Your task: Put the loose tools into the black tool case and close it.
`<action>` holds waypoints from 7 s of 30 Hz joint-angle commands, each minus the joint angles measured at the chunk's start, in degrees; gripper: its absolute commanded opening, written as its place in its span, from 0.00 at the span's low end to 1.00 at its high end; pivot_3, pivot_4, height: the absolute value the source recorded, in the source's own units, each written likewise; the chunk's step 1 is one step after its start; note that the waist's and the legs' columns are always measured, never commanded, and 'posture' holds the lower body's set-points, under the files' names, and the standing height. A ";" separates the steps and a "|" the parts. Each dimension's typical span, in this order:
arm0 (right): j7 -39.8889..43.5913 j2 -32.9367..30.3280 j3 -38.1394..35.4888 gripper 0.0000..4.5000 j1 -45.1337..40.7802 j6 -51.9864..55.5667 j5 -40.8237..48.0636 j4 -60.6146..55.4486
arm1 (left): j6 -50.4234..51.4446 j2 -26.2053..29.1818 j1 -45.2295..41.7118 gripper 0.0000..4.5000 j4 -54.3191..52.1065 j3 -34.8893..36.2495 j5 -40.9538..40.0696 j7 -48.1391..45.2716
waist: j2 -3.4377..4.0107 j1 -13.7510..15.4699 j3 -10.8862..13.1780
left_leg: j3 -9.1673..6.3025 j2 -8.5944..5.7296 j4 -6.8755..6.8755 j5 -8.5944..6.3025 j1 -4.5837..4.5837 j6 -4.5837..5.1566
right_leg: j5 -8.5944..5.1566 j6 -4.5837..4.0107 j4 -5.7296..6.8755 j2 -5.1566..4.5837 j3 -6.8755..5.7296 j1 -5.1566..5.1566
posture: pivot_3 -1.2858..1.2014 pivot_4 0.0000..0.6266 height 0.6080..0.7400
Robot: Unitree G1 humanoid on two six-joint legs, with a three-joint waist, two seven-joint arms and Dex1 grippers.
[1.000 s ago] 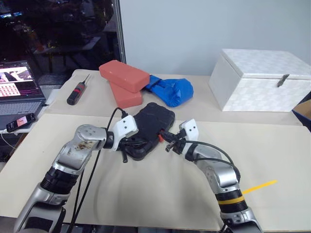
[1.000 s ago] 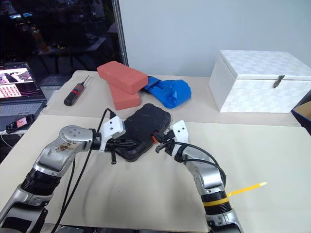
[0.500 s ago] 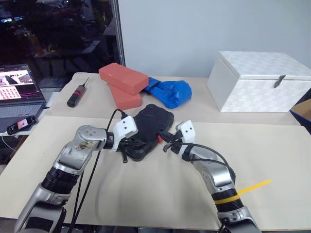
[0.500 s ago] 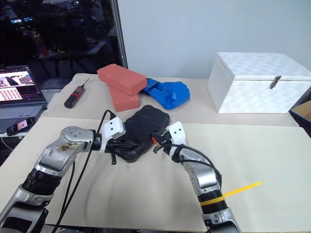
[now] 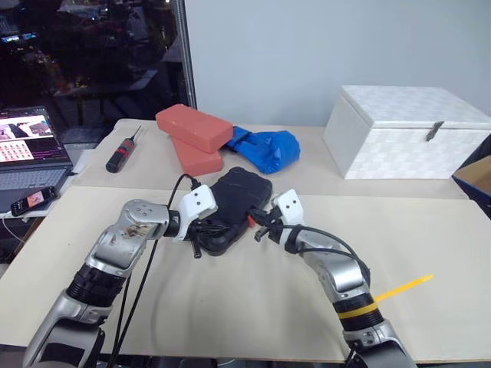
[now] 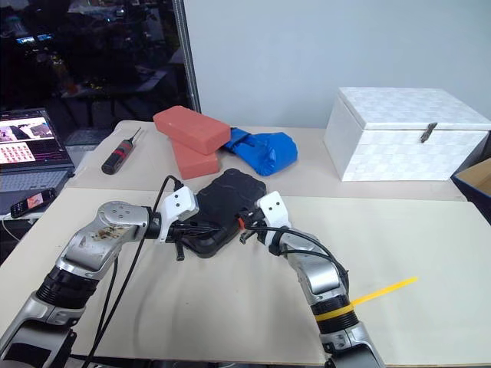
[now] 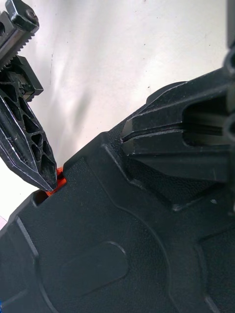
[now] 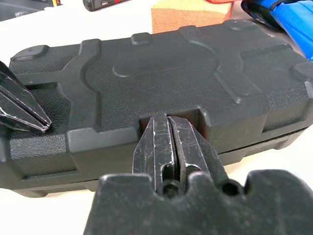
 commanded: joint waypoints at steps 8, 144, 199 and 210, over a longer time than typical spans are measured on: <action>0.39 -1.39 3.65 0.01 -0.45 10.88 -2.59 6.99 | 3.30 -0.10 3.30 0.00 2.15 -5.20 1.52 -0.50 | 0.11 -0.18 -0.06 | -0.06 0.03 -0.05 -0.06 0.10 -0.10 | -0.02 -0.03 -0.16 -0.06 0.02 -0.01 | 0.52 0.24 1.00; 6.14 -5.30 -2.91 0.00 1.65 6.95 6.17 -9.92 | -0.90 -0.19 9.33 0.00 -2.36 0.67 -5.31 4.07 | 0.10 0.30 1.34 | 0.29 0.01 0.58 -0.76 -0.40 0.64 | 0.20 0.38 0.15 -1.37 -2.80 -0.11 | 0.52 0.24 1.00; 1.79 6.29 3.26 0.00 -5.08 4.05 -0.73 17.99 | 0.59 -0.38 9.24 0.00 -0.38 0.54 -3.95 6.15 | 0.68 -1.19 0.70 | -0.46 0.76 0.09 -1.16 1.80 -0.02 | -0.18 -0.84 0.03 -0.58 -2.82 0.87 | 0.52 0.24 1.00; 5.87 7.63 -2.57 0.00 -1.53 -9.96 5.92 5.06 | -1.84 -3.81 11.89 0.00 -6.25 8.17 -12.14 4.97 | 0.91 -1.19 1.35 | -1.69 0.48 -0.06 -1.24 0.66 -0.17 | -0.18 -0.84 -0.80 -0.73 -3.44 -0.12 | 0.52 0.24 1.00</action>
